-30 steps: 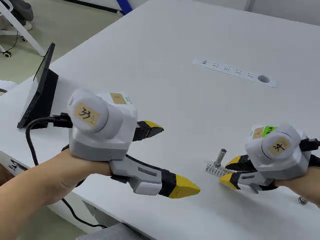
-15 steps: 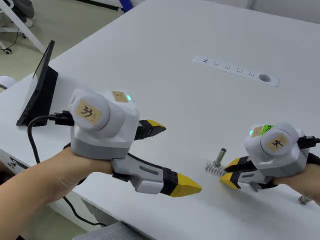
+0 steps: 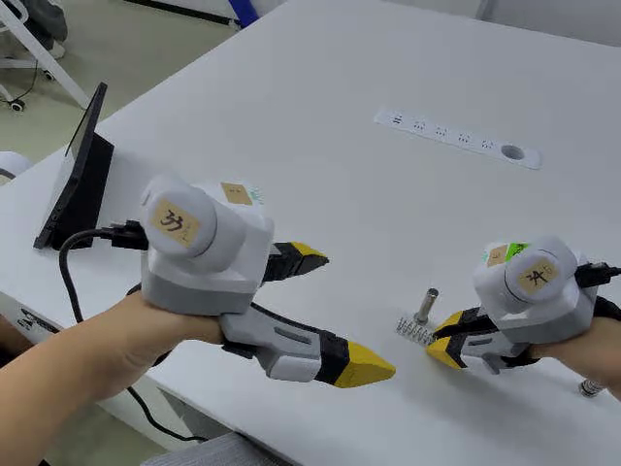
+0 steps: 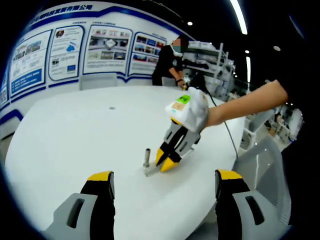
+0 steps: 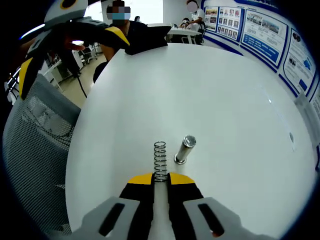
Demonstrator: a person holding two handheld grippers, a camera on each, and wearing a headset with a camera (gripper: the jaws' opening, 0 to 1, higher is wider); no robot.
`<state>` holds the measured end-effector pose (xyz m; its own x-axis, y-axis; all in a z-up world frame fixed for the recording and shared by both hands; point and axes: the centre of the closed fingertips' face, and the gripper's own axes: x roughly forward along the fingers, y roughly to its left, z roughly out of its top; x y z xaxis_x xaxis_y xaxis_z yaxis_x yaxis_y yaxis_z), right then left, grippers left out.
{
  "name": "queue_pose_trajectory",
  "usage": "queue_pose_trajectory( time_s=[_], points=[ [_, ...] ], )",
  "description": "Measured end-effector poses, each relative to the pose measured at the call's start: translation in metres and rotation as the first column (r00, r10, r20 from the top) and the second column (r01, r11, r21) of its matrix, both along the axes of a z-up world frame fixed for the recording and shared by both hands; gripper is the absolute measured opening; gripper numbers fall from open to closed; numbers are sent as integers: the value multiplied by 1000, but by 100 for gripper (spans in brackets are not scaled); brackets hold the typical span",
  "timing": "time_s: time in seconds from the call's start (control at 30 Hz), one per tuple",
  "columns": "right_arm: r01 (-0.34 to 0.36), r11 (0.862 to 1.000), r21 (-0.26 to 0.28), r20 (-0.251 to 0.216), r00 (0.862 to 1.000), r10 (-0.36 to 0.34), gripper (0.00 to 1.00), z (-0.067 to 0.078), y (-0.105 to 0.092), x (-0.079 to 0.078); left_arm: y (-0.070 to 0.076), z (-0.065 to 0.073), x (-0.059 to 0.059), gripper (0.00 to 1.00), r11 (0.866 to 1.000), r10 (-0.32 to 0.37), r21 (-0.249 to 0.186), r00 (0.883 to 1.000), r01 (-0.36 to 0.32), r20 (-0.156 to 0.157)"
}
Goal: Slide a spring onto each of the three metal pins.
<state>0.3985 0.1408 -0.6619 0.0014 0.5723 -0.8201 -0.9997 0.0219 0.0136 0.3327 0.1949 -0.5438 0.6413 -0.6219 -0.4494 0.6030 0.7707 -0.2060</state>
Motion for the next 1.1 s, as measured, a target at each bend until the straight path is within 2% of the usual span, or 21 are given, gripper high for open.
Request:
queue_pose_trajectory(
  time_s=[0.13, 0.27, 0.3, 0.43, 0.6, 0.8, 0.93, 1.0, 1.1],
  points=[
    [-30, 999, 11, 22, 999, 30, 10, 13, -1, -7, -7, -5, -3, 83, 999, -23, 23, 1000, 23, -13],
    [-53, 997, 51, 39, 998, 51, 10, 31, 0, -15, -18, -10, -8, 72, 998, -59, 30, 998, 60, -31],
    [-71, 996, 50, 57, 996, 69, 10, 35, -1, -18, -23, -11, -9, 71, 996, -74, 41, 997, 75, -25],
    [-90, 993, 73, 72, 994, 85, 10, 51, -5, -24, -34, -14, -11, 72, 992, -106, 67, 994, 107, -30],
    [-109, 990, 95, 103, 990, 99, 10, 71, -11, -27, -43, -8, -8, 69, 990, -124, 73, 992, 124, -10],
    [-154, 980, 126, 133, 982, 137, 10, 101, -17, -37, -55, 4, -2, 65, 986, -149, 86, 988, 146, 31],
    [-186, 975, 123, 153, 974, 166, 10, 109, -21, -42, -63, 5, -1, 60, 983, -170, 79, 985, 167, 33],
    [-202, 972, 125, 160, 970, 181, 10, 114, -24, -45, -67, 6, -1, 58, 980, -183, 92, 982, 179, 42],
    [-233, 964, 129, 175, 962, 209, 10, 121, -27, -52, -76, 12, -3, 52, 974, -212, 89, 975, 206, 65]
  ],
)
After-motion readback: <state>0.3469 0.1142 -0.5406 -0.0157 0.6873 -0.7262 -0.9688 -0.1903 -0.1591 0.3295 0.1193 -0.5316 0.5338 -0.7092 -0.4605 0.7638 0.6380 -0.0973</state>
